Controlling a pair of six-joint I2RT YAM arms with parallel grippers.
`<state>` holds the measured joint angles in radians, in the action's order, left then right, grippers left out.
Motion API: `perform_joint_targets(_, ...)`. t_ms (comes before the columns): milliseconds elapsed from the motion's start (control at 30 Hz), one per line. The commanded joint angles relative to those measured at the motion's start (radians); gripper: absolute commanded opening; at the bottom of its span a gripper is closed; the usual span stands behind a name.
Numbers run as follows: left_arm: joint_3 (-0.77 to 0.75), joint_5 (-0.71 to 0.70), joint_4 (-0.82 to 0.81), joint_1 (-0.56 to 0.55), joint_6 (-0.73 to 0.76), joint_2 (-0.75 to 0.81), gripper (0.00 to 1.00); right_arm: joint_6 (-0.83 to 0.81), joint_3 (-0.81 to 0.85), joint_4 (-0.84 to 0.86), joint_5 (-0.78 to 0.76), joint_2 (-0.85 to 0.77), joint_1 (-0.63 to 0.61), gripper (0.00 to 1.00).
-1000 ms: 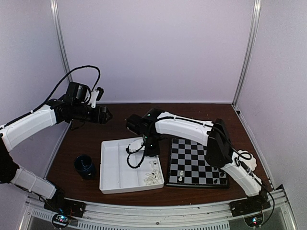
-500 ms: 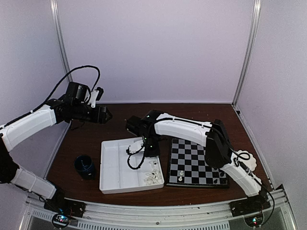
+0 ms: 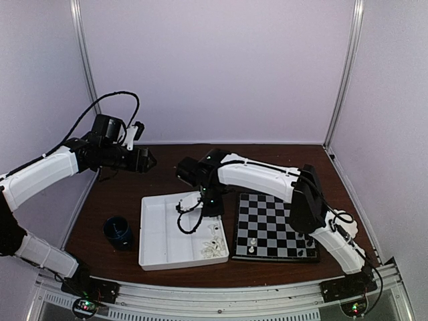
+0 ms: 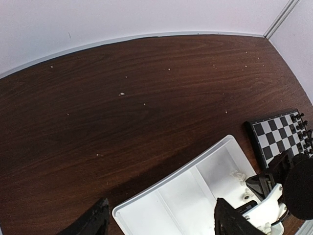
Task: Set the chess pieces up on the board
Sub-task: Pick up the pawn from the storage box.
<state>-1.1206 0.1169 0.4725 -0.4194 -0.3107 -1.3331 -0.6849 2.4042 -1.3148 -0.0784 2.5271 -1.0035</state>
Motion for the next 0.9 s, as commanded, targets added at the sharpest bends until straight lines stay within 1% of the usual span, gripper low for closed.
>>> perform_joint_targets(0,-0.027,0.019,-0.026,0.010,-0.013,0.000,0.73,0.017,0.009,-0.022,0.010,-0.070,0.002,0.05)
perform_joint_targets(67,-0.027,0.019,-0.027,0.010,-0.013,-0.002,0.73,0.016,0.008,-0.022,0.008,-0.068,0.002,0.05)
perform_joint_targets(100,-0.027,0.019,-0.026,0.010,-0.013,-0.003,0.73,0.015,0.007,-0.025,0.010,-0.067,0.002,0.07)
perform_joint_targets(167,-0.027,0.018,-0.027,0.010,-0.013,-0.003,0.73,0.012,0.002,-0.028,0.001,-0.061,0.002,0.17)
perform_joint_targets(200,-0.027,0.018,-0.027,0.010,-0.013,-0.004,0.73,0.009,-0.004,-0.028,-0.006,-0.056,0.002,0.20)
perform_joint_targets(267,-0.026,0.020,-0.026,0.010,-0.013,-0.005,0.73,0.006,-0.008,-0.035,-0.015,-0.046,0.001,0.22)
perform_joint_targets(600,-0.027,0.022,-0.028,0.010,-0.014,-0.004,0.73,-0.015,-0.008,-0.033,-0.041,0.004,-0.009,0.25)
perform_joint_targets(867,-0.027,0.022,-0.027,0.010,-0.013,-0.001,0.73,-0.032,0.002,-0.036,-0.065,0.052,-0.017,0.24)
